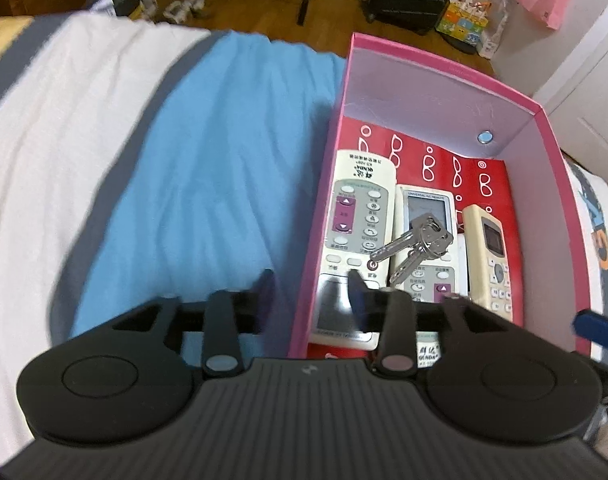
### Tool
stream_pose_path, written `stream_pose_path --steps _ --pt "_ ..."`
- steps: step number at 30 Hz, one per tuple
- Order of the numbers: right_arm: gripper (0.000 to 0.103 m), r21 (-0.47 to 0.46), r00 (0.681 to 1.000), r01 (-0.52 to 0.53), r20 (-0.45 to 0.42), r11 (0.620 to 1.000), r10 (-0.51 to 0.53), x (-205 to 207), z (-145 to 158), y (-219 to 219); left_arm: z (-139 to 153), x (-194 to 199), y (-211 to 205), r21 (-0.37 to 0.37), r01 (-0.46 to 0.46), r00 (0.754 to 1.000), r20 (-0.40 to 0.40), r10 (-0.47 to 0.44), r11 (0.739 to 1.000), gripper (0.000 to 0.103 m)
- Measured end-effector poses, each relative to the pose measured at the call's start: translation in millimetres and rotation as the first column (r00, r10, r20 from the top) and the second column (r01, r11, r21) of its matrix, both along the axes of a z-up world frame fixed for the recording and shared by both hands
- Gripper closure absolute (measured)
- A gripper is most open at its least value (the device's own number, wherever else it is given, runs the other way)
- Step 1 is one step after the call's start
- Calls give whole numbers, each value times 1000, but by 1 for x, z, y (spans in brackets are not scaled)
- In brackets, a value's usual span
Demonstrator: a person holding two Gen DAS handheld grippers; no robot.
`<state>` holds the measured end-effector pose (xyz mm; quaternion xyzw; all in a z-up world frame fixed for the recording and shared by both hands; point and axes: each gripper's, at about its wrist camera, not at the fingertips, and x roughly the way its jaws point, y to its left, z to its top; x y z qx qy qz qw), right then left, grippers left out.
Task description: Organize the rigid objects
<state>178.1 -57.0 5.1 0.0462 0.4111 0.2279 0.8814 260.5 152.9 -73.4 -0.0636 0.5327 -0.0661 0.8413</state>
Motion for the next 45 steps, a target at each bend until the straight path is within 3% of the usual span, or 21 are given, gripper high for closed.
stream_pose_path --steps 4,10,17,22,26,31,36,39,45 --pt "59 19 999 39 17 999 -39 -17 9 -9 28 -24 -3 28 19 998 66 -21 999 25" --pt "47 63 990 128 50 990 -131 -40 30 -28 63 -78 1 -42 56 988 144 -50 998 8" --pt "37 33 971 226 75 974 -228 -70 52 -52 77 -117 3 -81 22 988 155 -9 996 4" --pt "30 21 955 285 76 958 -286 -93 61 -73 89 -132 5 -43 -51 989 134 56 998 4" --pt "6 16 942 328 69 945 -328 -105 64 -85 98 -142 -2 -26 -50 989 138 53 998 4" --pt "3 -25 885 461 87 887 -457 -117 66 -91 107 -156 -28 54 2 990 141 -9 999 4" --pt "3 -9 912 407 61 914 -405 -124 70 -101 117 -173 -52 89 47 985 159 -60 995 4" --pt "3 4 933 348 100 938 -346 -137 74 -103 123 -185 -67 108 65 982 172 -83 992 4" --pt "3 -67 934 337 150 939 -325 -157 77 -98 128 -202 -91 138 87 976 186 -112 987 4"
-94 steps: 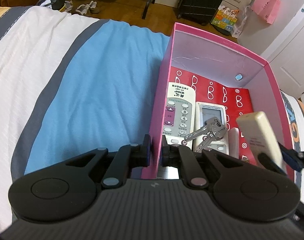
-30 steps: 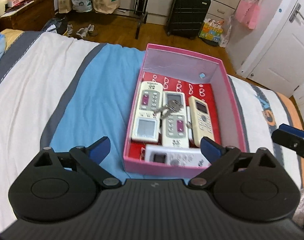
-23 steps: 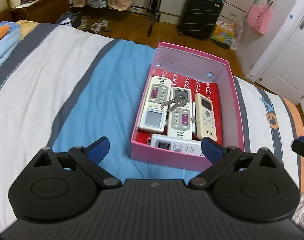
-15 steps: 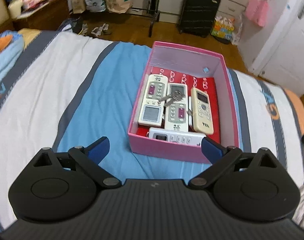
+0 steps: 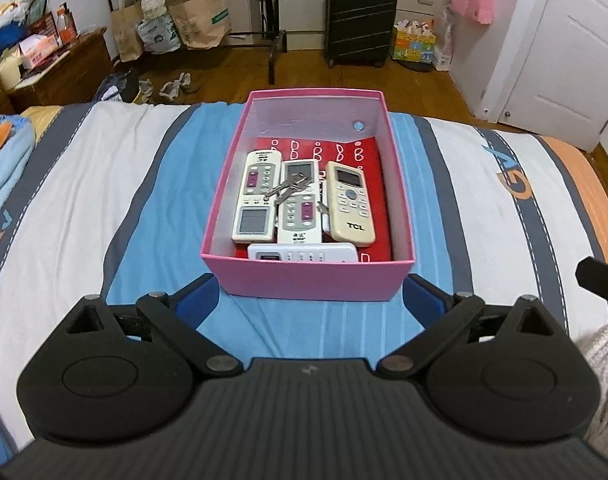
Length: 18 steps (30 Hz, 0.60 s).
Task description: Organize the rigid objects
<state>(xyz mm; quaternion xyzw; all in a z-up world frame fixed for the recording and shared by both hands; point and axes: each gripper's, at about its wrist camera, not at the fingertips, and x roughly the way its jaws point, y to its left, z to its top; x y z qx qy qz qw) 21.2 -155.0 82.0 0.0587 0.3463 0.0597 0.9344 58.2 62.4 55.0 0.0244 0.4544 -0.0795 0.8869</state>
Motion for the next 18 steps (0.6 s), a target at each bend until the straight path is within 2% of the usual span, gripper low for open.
stream_pose_path --steps 4,9,14,18 --pt "2 -43 999 33 18 999 -32 -9 2 2 0 -13 -13 47 17 1000 19 -18 999 4" --pt "0 -72 994 100 42 992 -97 -16 3 0 -13 -14 -26 55 26 1000 -13 -25 998 4" --pt "0 -52 993 117 -11 992 -118 -13 -4 -7 -23 -10 -36 68 48 998 -34 -45 997 4" --pt "0 -80 992 117 -37 990 -121 -9 -13 -6 -26 -9 -40 51 70 996 -50 -67 996 4"
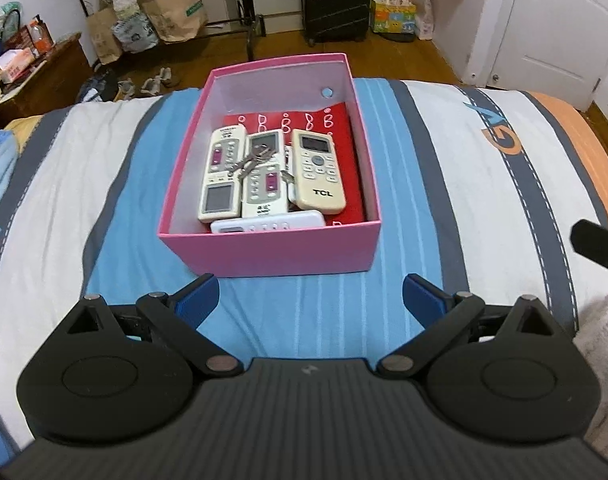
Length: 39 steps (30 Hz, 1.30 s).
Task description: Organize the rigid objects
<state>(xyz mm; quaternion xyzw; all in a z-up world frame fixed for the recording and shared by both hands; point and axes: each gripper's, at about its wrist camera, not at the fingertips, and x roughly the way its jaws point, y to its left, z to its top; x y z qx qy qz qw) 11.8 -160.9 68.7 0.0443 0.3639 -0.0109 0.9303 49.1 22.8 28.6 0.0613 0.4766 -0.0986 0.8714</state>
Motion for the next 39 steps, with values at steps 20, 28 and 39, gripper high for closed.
stream_pose_path --steps 20,28,39 --pt "0 -90 996 83 -33 992 -86 -5 5 19 8 -11 11 -15 -24 999 29 24 1000 4" --pt "0 -77 994 94 -50 993 -98 -7 6 22 14 -15 16 -23 -41 998 41 42 999 4" --pt "0 -47 988 126 -80 991 -129 -5 3 17 12 -13 18 -40 -53 998 34 54 998 4"
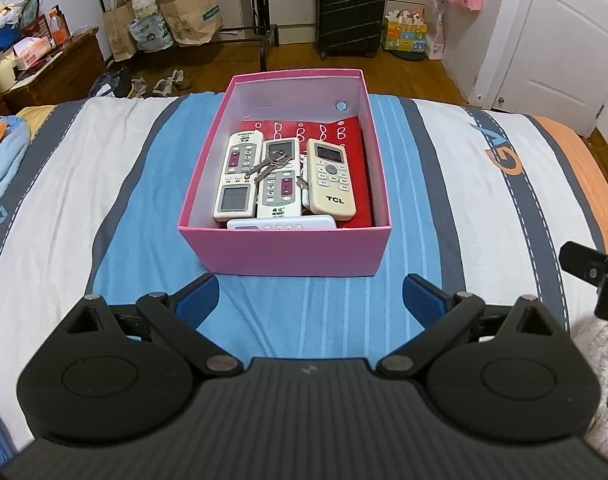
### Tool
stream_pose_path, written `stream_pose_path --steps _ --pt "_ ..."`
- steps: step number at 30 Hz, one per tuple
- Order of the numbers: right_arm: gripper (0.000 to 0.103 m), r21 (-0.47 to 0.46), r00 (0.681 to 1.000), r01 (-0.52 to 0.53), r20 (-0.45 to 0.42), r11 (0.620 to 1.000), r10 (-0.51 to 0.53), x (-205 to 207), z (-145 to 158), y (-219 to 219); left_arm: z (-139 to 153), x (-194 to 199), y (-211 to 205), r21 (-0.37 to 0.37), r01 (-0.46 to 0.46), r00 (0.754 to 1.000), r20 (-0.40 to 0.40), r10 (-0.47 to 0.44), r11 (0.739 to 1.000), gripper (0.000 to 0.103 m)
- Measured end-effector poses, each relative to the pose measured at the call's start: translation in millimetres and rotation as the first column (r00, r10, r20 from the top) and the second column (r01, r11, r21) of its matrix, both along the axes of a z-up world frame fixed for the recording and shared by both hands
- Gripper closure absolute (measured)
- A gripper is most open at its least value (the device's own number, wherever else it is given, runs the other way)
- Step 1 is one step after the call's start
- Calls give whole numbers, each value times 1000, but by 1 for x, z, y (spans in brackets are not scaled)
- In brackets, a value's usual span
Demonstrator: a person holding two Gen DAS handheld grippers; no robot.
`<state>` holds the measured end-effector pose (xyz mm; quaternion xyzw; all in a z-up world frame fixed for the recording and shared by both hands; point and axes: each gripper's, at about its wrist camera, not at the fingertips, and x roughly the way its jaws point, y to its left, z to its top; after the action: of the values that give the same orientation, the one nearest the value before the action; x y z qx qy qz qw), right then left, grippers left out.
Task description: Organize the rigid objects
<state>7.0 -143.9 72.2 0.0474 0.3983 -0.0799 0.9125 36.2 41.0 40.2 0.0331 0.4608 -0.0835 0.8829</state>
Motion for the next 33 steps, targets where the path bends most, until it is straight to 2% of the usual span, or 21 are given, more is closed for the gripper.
stream_pose_path --steps 5,28,33 --pt "0 30 1000 5 -3 1000 -5 0 -2 -2 0 -2 -1 15 0 1000 15 0 1000 4" --pt "0 18 1000 -13 3 1000 12 -6 3 5 5 -8 7 -5 -18 998 55 18 1000 4" --pt "0 20 1000 -7 -1 1000 7 -5 2 4 5 -8 6 10 -16 997 73 15 1000 4"
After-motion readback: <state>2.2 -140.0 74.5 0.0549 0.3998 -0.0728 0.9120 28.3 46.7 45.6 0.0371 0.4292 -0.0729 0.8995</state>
